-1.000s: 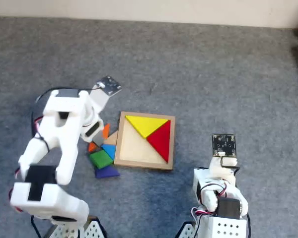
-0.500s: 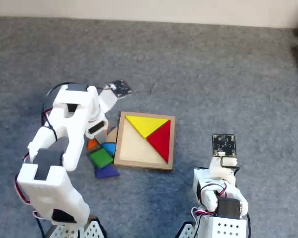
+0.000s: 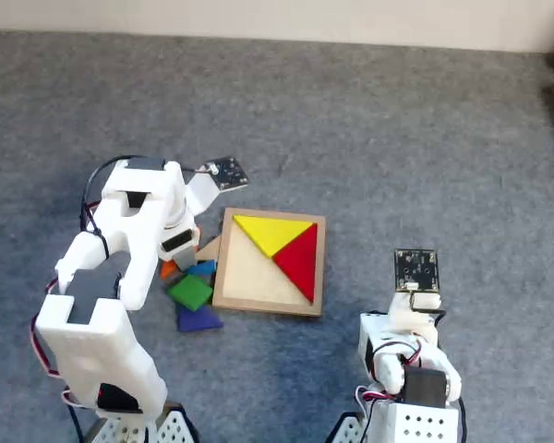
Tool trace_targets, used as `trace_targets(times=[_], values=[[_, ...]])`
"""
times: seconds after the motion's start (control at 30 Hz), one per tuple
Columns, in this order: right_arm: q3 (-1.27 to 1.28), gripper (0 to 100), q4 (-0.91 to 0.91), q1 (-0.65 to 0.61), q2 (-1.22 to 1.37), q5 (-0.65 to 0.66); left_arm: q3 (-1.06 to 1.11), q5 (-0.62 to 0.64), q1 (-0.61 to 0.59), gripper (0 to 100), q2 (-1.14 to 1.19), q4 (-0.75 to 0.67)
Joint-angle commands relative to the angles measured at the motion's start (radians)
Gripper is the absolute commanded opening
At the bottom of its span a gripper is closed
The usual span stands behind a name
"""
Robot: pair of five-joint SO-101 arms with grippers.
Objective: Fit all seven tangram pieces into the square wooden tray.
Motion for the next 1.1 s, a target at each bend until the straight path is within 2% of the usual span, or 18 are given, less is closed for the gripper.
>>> trace_targets(times=[0.0,0.3,0.47,0.6,0.7,0.87,1.0,1.07], values=[[0.102,0.5,0.007,0.012,-0.018,0.011,-0.015,0.051,-0.018,8,-0.008,0.000],[0.102,0.5,0.007,0.012,-0.018,0.011,-0.084,0.298,0.028,7,-0.205,0.210],[0.102,0.5,0.007,0.012,-0.018,0.011,-0.082,0.559,0.145,7,-0.280,0.255],[0.102,0.5,0.007,0.012,-0.018,0.011,-0.084,0.799,0.236,7,-0.289,0.258],[0.102,0.5,0.007,0.012,-0.018,0.011,-0.084,0.933,0.306,7,-0.288,0.252],[0.102,0.5,0.007,0.012,-0.018,0.011,-0.084,1.097,0.395,7,-0.288,0.229],[0.102,0.5,0.007,0.012,-0.018,0.011,-0.074,1.224,0.404,7,-0.286,0.132],[0.102,0.5,0.007,0.012,-0.018,0.011,-0.074,1.241,0.404,7,-0.286,0.106]])
